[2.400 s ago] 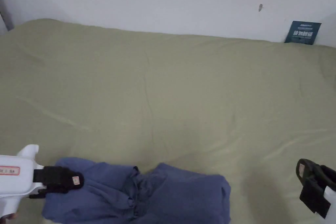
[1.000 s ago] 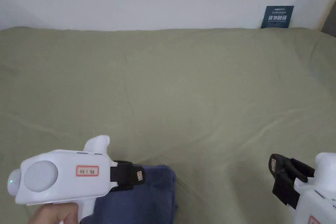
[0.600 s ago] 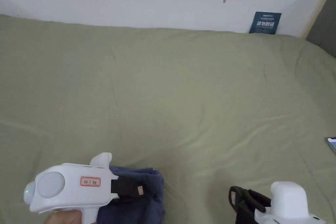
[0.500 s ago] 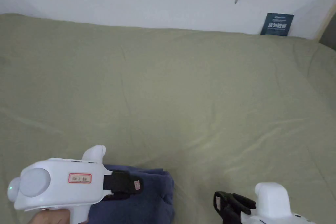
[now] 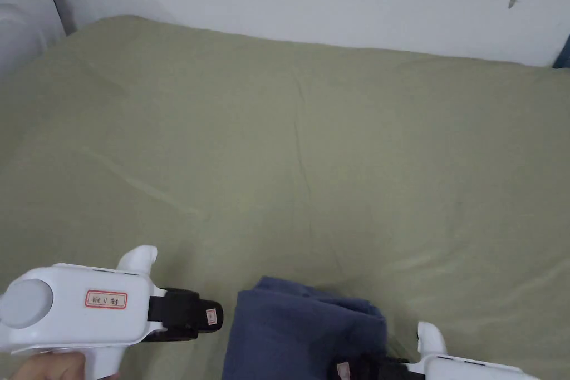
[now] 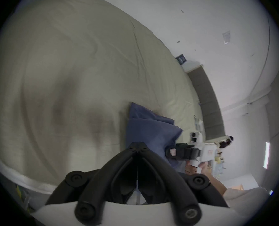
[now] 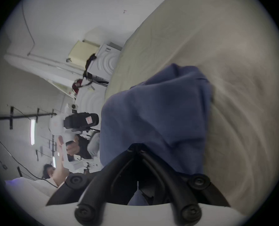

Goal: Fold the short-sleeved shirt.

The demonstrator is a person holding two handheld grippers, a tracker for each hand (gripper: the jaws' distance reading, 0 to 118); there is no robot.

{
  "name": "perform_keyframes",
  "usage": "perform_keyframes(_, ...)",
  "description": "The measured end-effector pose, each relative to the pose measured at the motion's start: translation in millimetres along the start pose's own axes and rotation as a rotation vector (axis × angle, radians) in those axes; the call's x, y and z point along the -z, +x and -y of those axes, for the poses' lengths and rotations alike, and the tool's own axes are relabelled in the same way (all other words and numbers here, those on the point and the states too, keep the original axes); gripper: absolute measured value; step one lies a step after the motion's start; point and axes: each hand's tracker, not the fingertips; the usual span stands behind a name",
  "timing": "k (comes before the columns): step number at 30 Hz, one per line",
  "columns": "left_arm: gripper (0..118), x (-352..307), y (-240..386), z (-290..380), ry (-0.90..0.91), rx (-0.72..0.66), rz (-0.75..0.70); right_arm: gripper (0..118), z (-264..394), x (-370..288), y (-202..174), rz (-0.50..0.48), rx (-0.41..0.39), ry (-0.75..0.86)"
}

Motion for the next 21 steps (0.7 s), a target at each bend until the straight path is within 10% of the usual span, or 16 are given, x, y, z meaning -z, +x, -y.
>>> perform_keyframes(1, 7, 3, 0, 0, -0.011, 0.013, 0.049, 2, -1, -1, 1, 0.007, -0.01, 0.0)
perform_keyframes(4, 118, 30, -2, -2, -0.094, 0.015, 0.156, 2, -2, 1, 2, -0.012, 0.004, -0.005)
perform_keyframes(12, 111, 102, -10, -1, -0.16, 0.013, 0.221, 2, -1, -2, 0, -0.024, 0.022, 0.005)
perform_keyframes(13, 102, 99, -11, -3, -0.154, 0.009, 0.202, 2, -1, -3, -3, -0.022, 0.02, 0.007)
perform_keyframes(15, 37, 92, -16, -9, -0.122, 0.011, 0.129, 2, -1, -7, -6, -0.009, 0.005, 0.015)
perform_keyframes(21, 34, 63, -35, -21, -0.136, -0.023, 0.135, 1, -4, -30, -28, 0.015, -0.053, 0.061)
